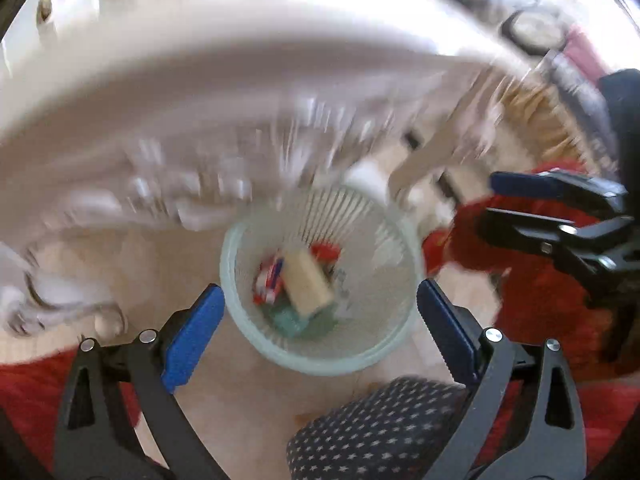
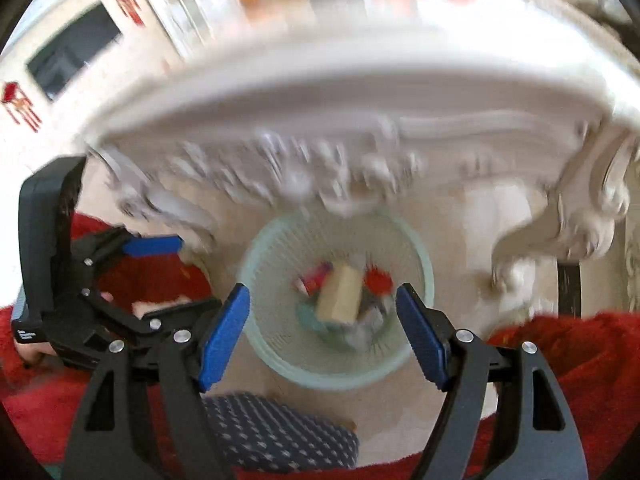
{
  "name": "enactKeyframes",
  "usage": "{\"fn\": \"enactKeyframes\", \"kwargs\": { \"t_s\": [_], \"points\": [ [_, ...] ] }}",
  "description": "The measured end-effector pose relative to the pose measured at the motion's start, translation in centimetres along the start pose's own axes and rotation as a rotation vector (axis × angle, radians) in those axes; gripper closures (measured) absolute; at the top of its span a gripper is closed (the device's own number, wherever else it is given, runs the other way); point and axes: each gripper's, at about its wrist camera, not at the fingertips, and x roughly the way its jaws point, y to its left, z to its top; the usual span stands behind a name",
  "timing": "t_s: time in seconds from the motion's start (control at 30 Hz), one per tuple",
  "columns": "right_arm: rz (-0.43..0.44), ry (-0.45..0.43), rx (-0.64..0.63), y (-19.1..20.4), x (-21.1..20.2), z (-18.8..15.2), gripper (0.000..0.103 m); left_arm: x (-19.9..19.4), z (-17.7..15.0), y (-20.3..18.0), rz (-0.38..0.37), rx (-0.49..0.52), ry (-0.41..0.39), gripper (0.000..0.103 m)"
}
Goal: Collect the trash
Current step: 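Raise both open tools back over the table, then grasp orange-cake packet with left tool while right tool grasps pink box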
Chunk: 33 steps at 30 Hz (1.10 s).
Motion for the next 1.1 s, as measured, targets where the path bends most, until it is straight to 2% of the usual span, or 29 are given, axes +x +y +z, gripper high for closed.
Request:
{"fn": "enactKeyframes", "kwargs": {
  "t_s": [0.03,0.1,0.2,0.23,0.3,0.33,0.43,0.6,0.77,1.0,1.07,1.1],
  "points": [
    [0.013,-0.057,-0.005,0.1,-1.4,1.2,0.030,-2.3,1.3,0.1,-0.013,0.001,-0.051,0.009],
    [0.014,-0.146,-0.022,0.0,-3.3,3.6,0.023,-5.5,3.7,0.5,0.001,-0.003,-0.126,0.009],
    [-0.015,-0.262,-0.080,0.1,-4.9,8.3,0.022,-9.7,8.4,2.2,0.133,-0.012,-0.250,0.009],
    [-0.033,-0.287,-0.098,0.2,-5.0,9.7,0.022,-10.5,10.5,3.1,0.199,-0.011,-0.295,0.009],
    [-0.046,-0.353,-0.141,0.2,-4.5,13.0,0.020,-10.6,13.6,4.6,0.273,-0.012,-0.347,0.009],
    [-0.052,-0.362,-0.147,0.1,-3.7,15.1,0.019,-9.9,15.7,5.8,0.300,-0.021,-0.348,0.009],
    [-0.045,-0.330,-0.143,-0.3,-0.6,19.3,0.019,-6.7,20.7,9.5,0.332,-0.098,-0.276,0.009],
    [-0.092,-0.244,-0.164,-0.8,5.1,24.3,0.019,-2.5,25.6,12.8,0.354,-0.148,-0.216,0.009],
    [-0.100,-0.198,-0.174,-1.0,7.4,25.5,0.019,-1.0,27.4,13.2,0.328,-0.158,-0.230,0.009],
    [-0.107,-0.157,-0.180,-0.6,9.3,26.4,0.019,1.1,29.1,13.8,0.310,-0.175,-0.207,0.009],
    [-0.107,-0.135,-0.180,-0.6,9.9,26.6,0.019,1.4,29.3,13.9,0.308,-0.182,-0.198,0.015],
    [-0.108,-0.117,-0.180,-0.7,10.3,26.6,0.020,1.6,29.5,14.0,0.299,-0.190,-0.184,0.028]
  ]
}}
